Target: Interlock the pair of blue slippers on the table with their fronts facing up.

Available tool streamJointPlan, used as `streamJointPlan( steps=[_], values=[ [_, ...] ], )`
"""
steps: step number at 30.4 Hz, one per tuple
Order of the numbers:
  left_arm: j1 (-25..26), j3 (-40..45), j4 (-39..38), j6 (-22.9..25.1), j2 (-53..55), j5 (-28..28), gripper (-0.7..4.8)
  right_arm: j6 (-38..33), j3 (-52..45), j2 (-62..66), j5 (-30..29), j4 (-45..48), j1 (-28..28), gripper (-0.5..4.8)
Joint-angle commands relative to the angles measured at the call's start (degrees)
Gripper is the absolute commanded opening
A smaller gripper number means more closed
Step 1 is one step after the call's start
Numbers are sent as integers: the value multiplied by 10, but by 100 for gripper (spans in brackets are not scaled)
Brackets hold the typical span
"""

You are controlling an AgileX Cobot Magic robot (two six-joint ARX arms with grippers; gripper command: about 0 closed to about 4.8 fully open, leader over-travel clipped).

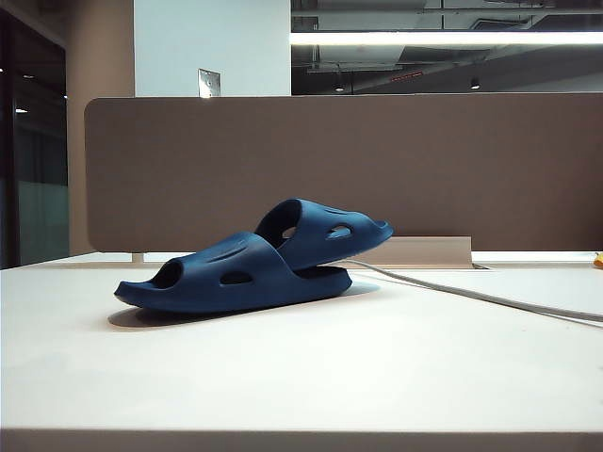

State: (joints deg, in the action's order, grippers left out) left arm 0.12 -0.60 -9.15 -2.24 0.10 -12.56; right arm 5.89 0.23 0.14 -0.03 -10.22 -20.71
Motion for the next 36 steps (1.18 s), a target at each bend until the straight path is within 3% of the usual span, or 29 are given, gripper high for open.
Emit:
streamJointPlan(
  steps=[1, 12, 18, 36],
  values=[
    [-1, 1, -1, -1, 0, -3, -6, 1, 0, 0, 0, 6, 25, 0],
    [-1, 1, -2, -1, 0, -1, -6, 1, 0, 0, 0, 6, 99, 0],
    [-13, 1, -3, -1, 0, 41, -5, 1, 0, 0, 1, 6, 141, -1],
    [-14, 1, -4, -1, 0, 36, -5, 1, 0, 0, 1, 6, 156, -1]
  ],
)
